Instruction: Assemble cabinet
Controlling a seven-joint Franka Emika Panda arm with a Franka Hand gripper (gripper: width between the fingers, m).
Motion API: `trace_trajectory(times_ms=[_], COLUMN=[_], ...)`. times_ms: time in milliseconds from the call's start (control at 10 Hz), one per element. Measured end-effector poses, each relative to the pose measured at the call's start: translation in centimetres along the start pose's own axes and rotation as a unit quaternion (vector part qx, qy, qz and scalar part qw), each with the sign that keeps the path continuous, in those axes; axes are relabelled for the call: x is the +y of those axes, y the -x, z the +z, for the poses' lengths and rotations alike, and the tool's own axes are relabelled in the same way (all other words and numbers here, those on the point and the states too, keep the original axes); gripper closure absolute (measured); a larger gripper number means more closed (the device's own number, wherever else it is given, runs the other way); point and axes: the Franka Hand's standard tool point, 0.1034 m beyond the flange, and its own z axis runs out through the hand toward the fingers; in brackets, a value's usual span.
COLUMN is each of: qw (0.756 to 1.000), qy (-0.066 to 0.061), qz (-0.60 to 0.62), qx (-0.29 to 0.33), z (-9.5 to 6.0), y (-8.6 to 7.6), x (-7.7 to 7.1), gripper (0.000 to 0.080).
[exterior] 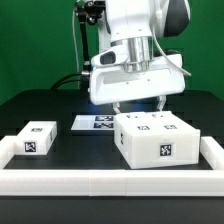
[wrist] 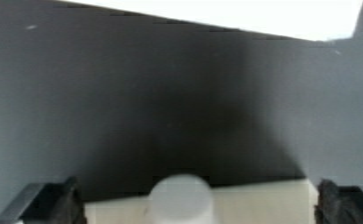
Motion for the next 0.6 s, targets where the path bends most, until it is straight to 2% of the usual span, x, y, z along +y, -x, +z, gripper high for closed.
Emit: trace_trajectory(times_ms=[300, 600], qw=[1.000, 1.000], qy=[-0.006, -0.005], qz=[0.003, 0.004], qx=[0.000, 0.003], z=[1.0, 1.0], y=[-0.7, -1.2], x=[0.0, 0.3], gripper=[0.0150, 0.0150])
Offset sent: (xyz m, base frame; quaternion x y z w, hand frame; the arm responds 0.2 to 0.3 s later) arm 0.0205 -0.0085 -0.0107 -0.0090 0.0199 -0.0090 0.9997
